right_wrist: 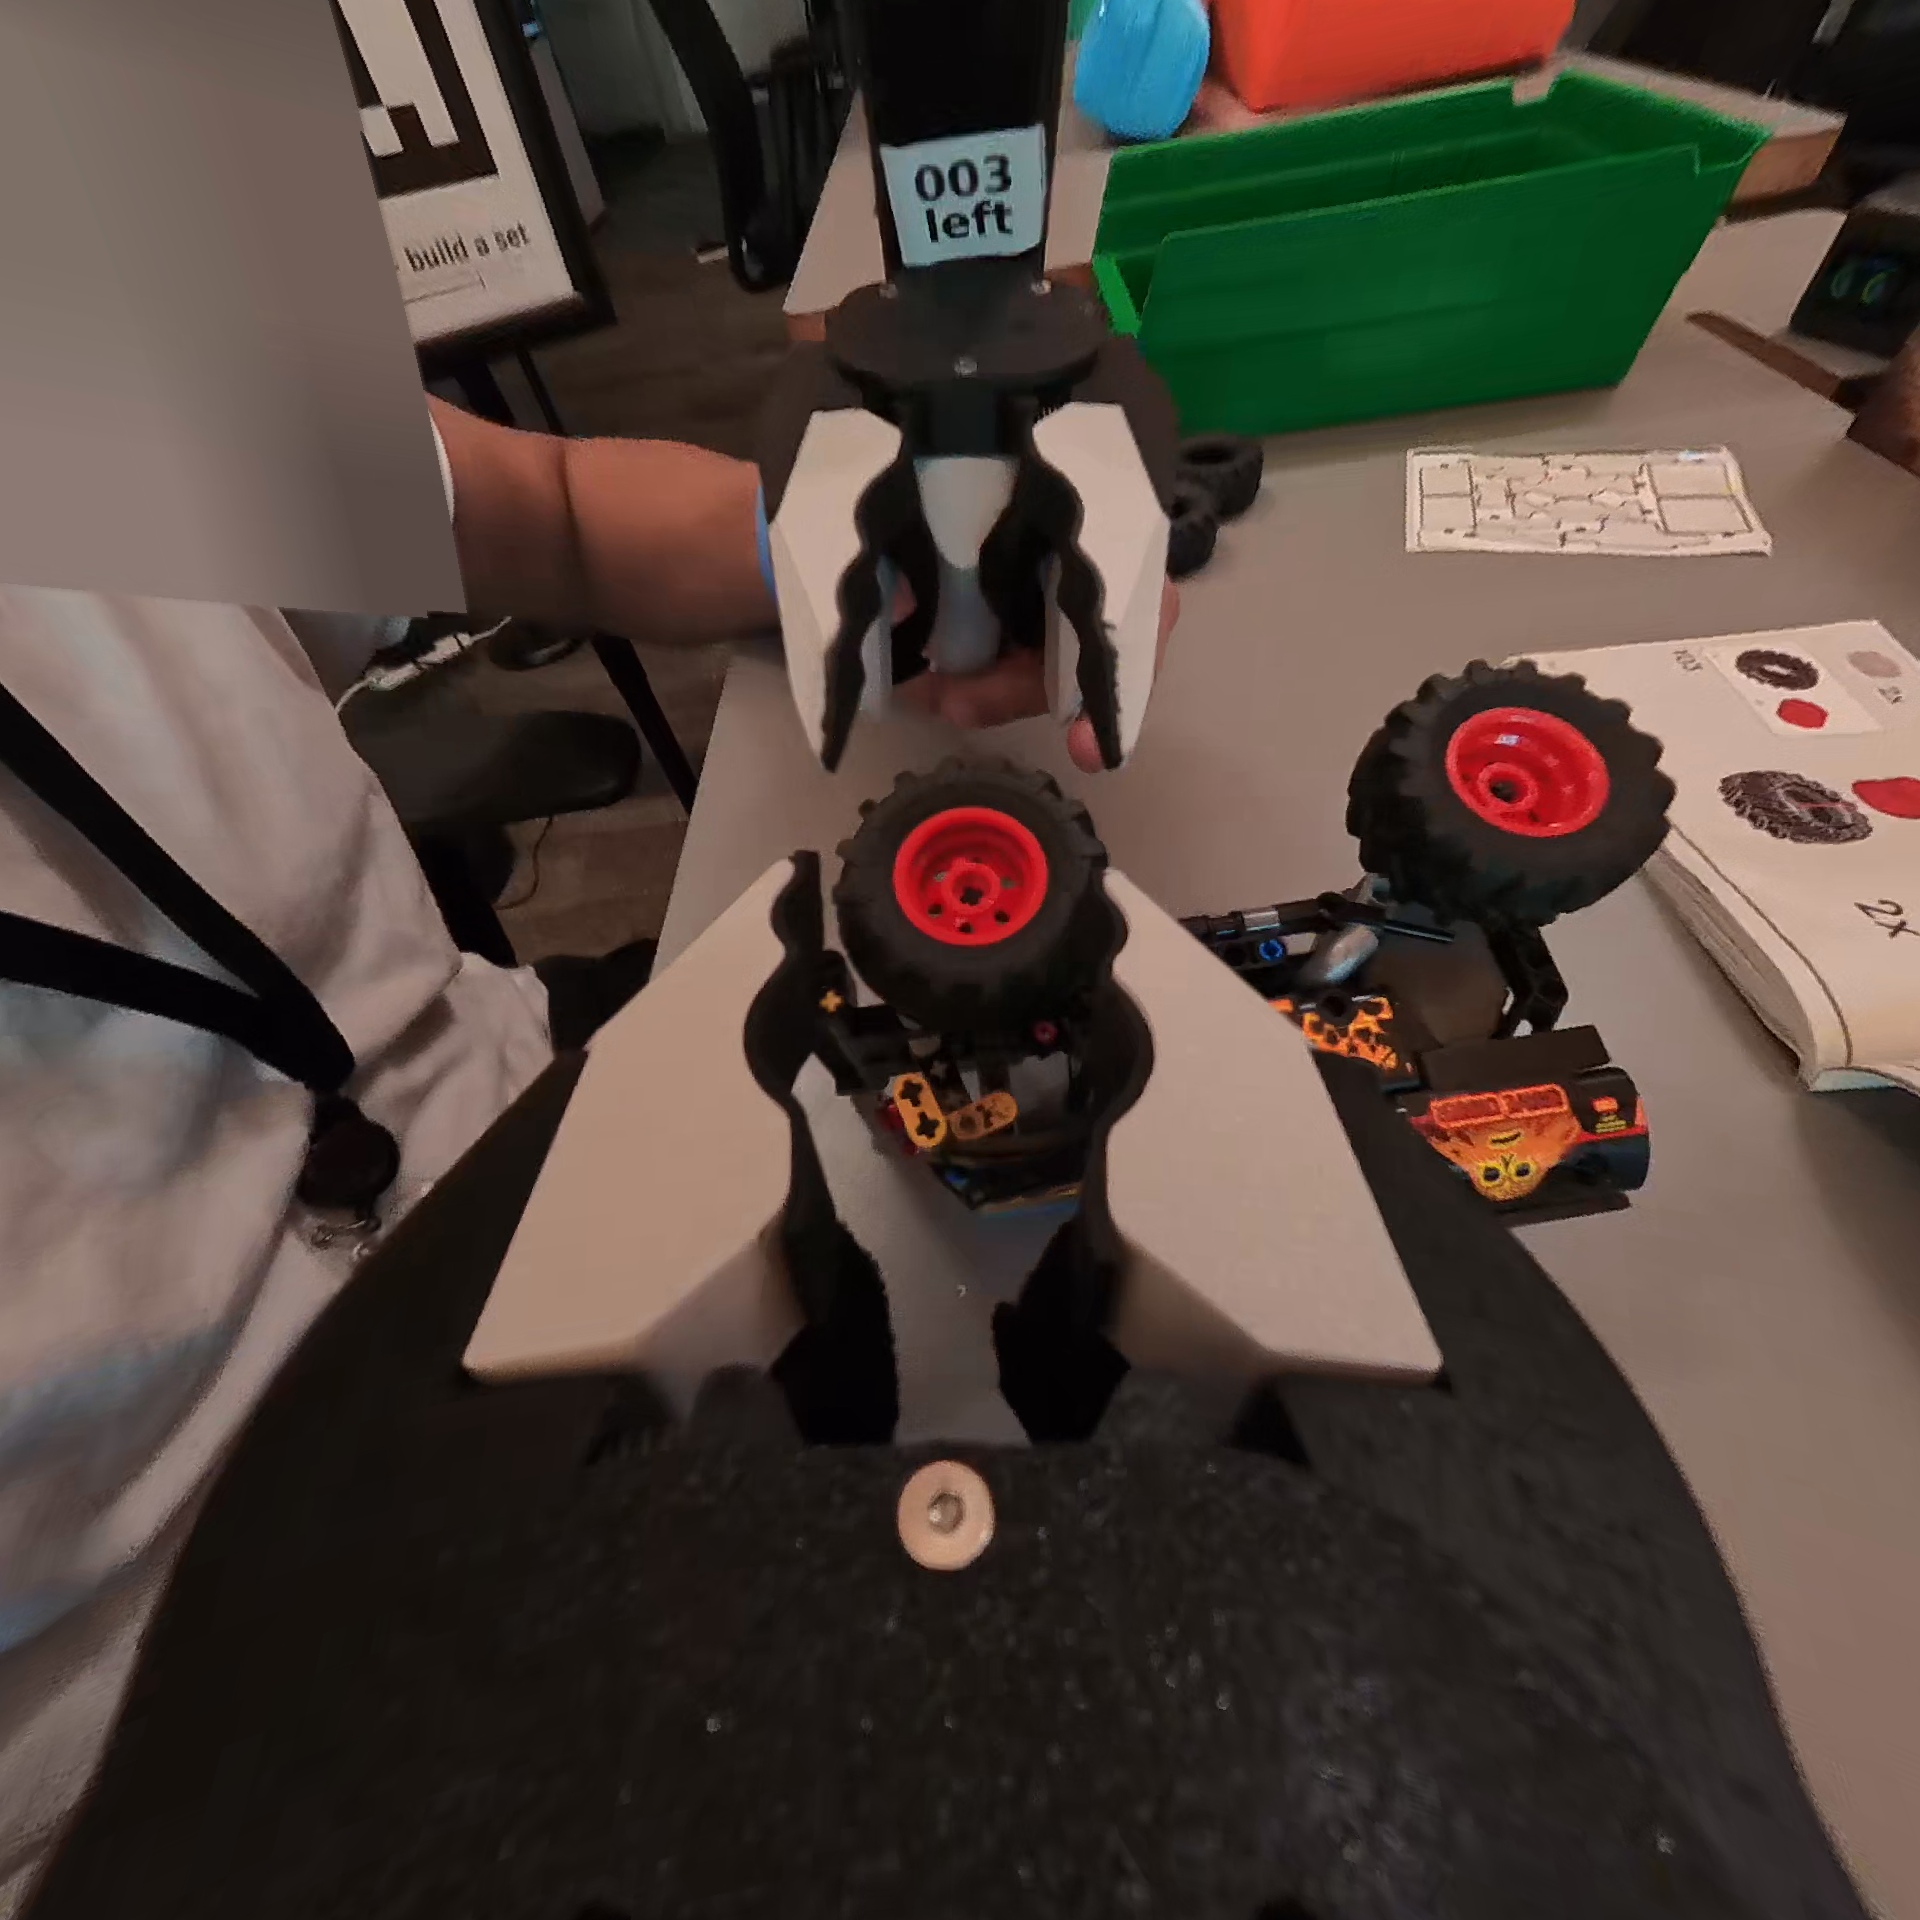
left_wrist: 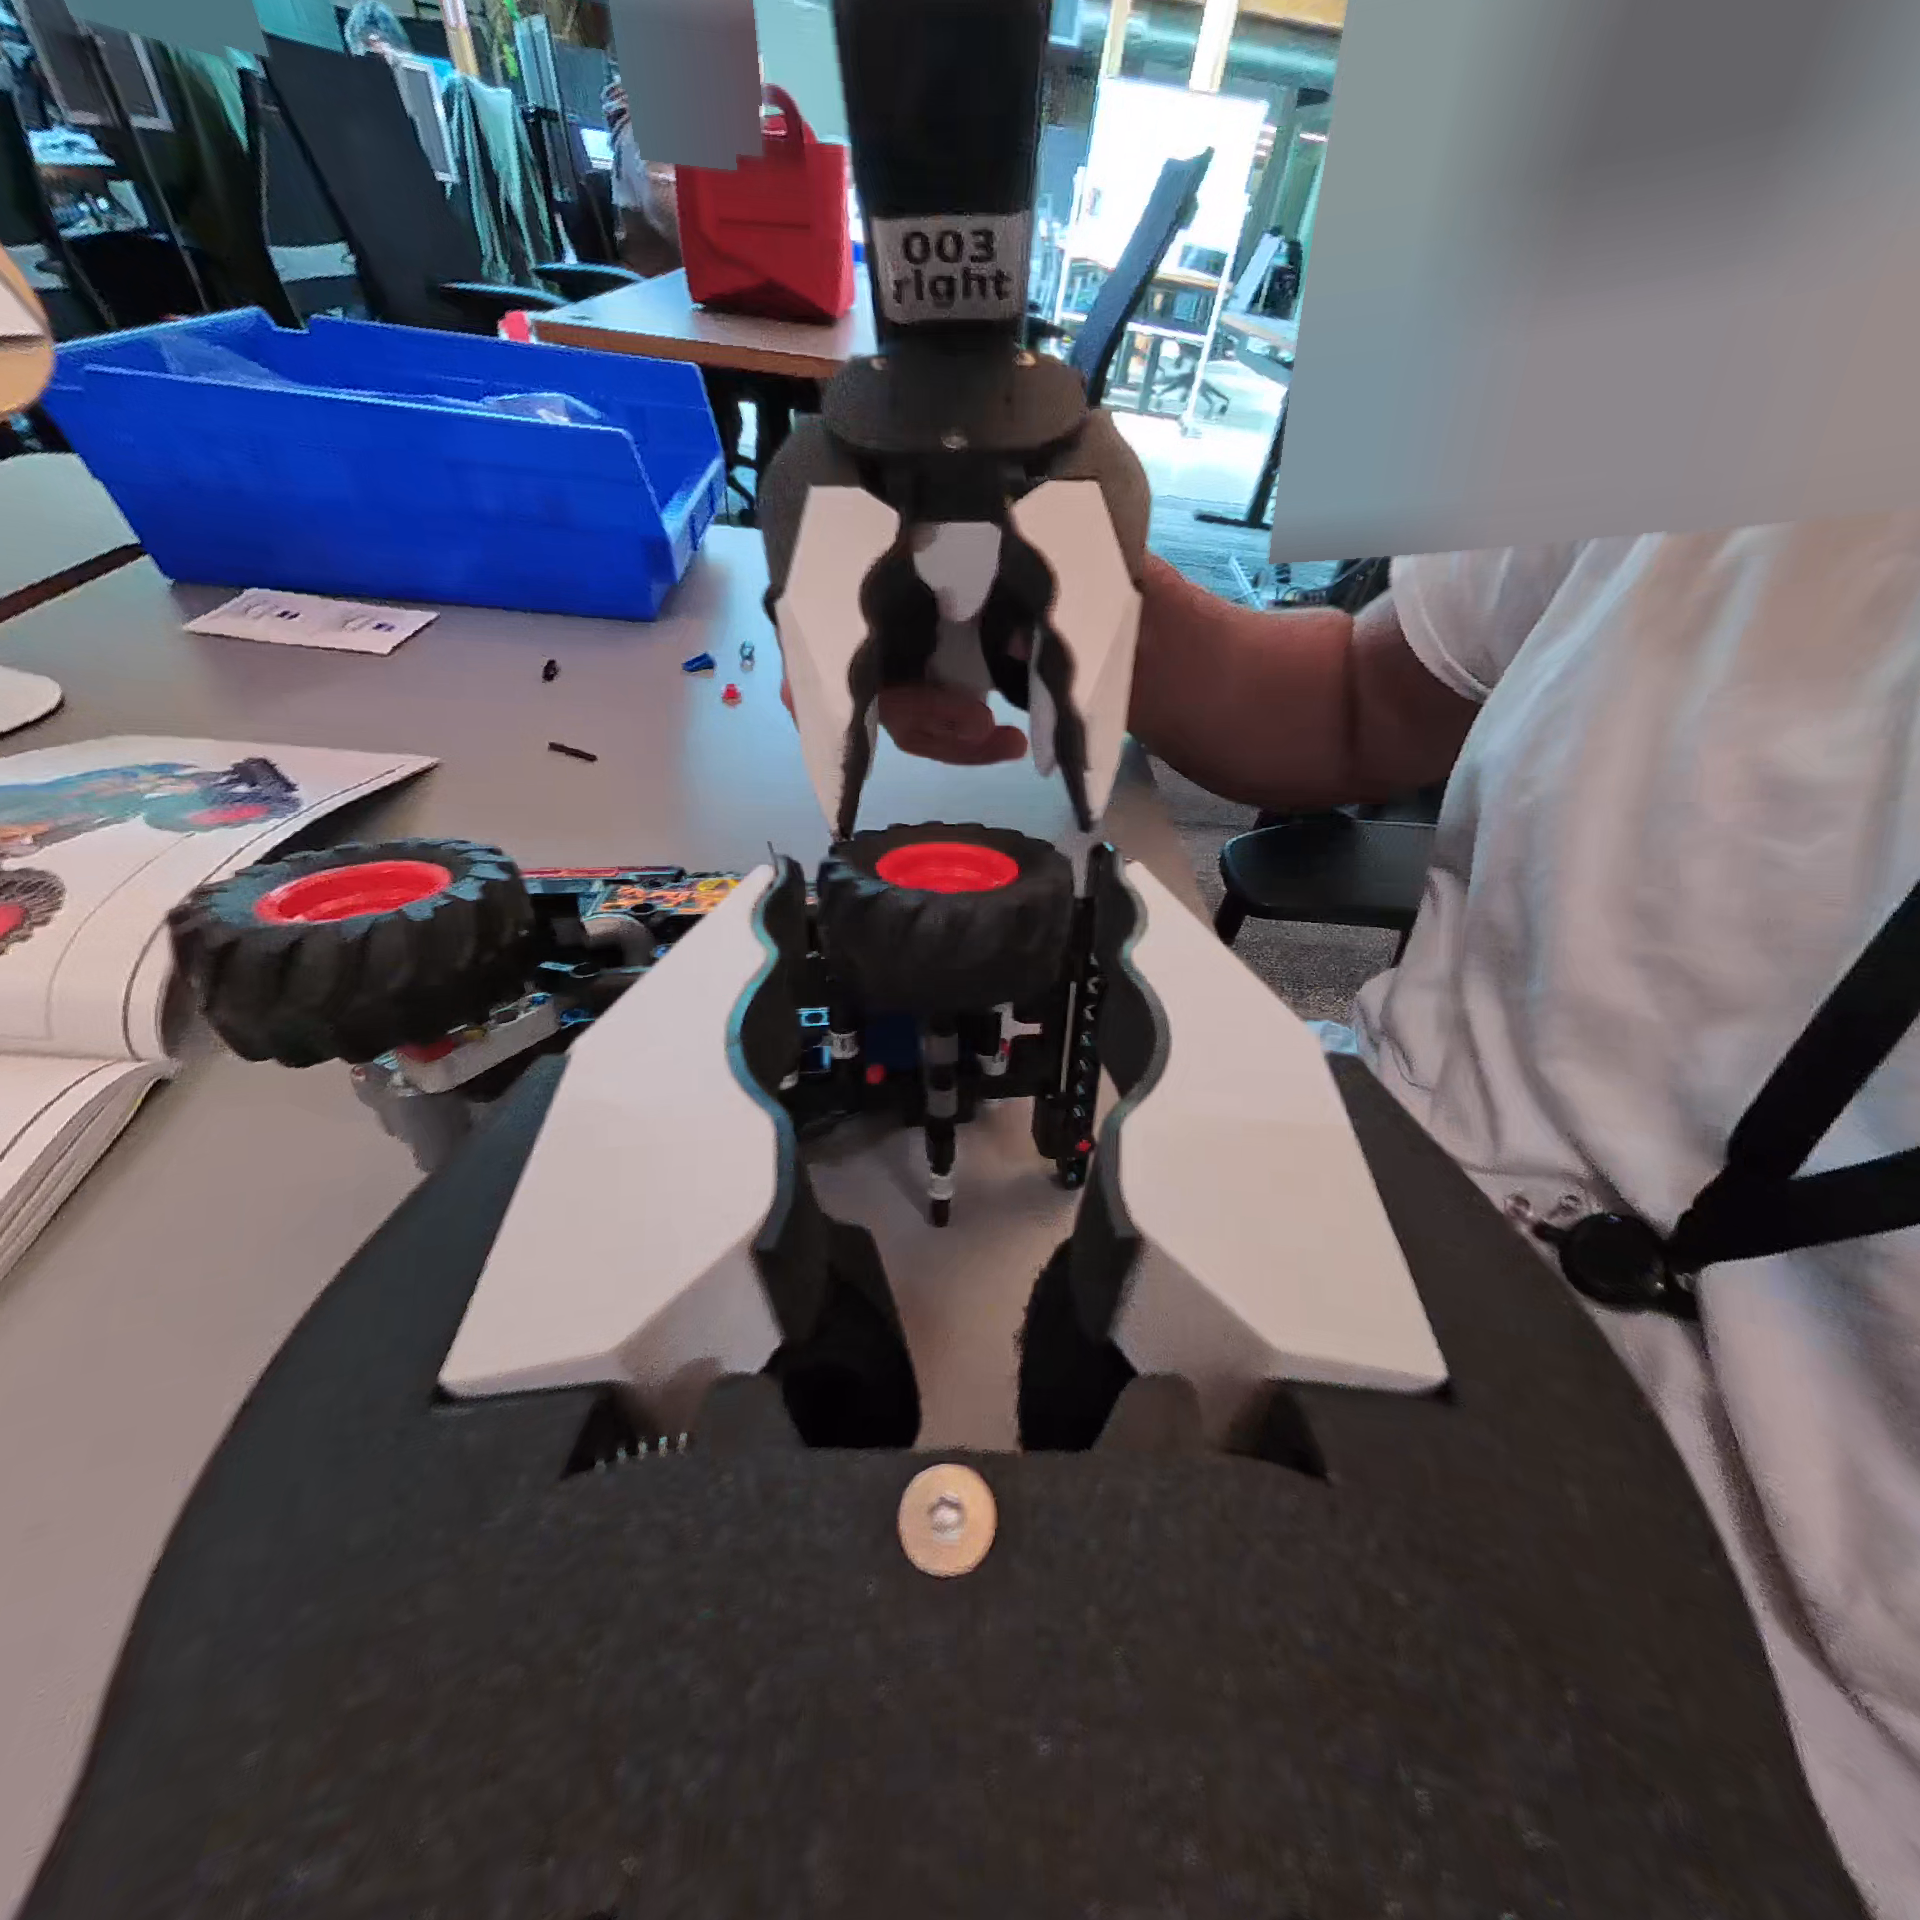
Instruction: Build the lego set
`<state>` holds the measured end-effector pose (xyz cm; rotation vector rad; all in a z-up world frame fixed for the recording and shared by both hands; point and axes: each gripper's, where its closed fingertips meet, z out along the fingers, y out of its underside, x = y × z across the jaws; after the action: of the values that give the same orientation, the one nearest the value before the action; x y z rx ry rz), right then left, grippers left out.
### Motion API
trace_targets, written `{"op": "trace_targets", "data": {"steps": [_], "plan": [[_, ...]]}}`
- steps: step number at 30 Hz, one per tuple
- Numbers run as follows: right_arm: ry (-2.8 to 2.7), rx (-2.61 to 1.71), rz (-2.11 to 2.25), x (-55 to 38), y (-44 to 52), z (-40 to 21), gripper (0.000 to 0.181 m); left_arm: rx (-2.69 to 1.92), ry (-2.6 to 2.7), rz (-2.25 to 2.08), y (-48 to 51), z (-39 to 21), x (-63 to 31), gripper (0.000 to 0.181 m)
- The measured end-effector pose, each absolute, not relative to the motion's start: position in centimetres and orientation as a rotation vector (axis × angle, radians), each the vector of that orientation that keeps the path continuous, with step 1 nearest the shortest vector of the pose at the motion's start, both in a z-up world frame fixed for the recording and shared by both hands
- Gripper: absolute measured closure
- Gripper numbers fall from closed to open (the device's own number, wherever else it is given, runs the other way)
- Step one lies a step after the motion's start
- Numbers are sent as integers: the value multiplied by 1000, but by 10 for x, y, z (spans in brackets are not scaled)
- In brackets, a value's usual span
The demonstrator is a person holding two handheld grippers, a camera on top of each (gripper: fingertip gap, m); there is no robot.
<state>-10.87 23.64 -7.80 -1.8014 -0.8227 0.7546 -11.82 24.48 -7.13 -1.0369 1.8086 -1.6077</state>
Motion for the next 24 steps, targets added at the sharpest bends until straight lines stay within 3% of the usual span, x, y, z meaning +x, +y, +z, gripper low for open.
{"op": "trace_targets", "data": {"steps": [3,9,13,18,24], "plan": [[-842,-1747,672,-111,240,-79,134,-1021,1835,-1566,241,-81,-114,131],[-916,-1740,682,-123,227,-84,168,-983,1837,-1508,238,-85,-113,132],[-871,-1728,408,-104,235,-77,166,-981,1809,-1468,244,-85,-111,134],[-765,-1795,592,-100,241,-80,123,-1000,1796,-1509,246,-85,-110,134],[-724,-1870,680,-112,248,-98,124,-989,1794,-1507,245,-86,-110,134]]}}
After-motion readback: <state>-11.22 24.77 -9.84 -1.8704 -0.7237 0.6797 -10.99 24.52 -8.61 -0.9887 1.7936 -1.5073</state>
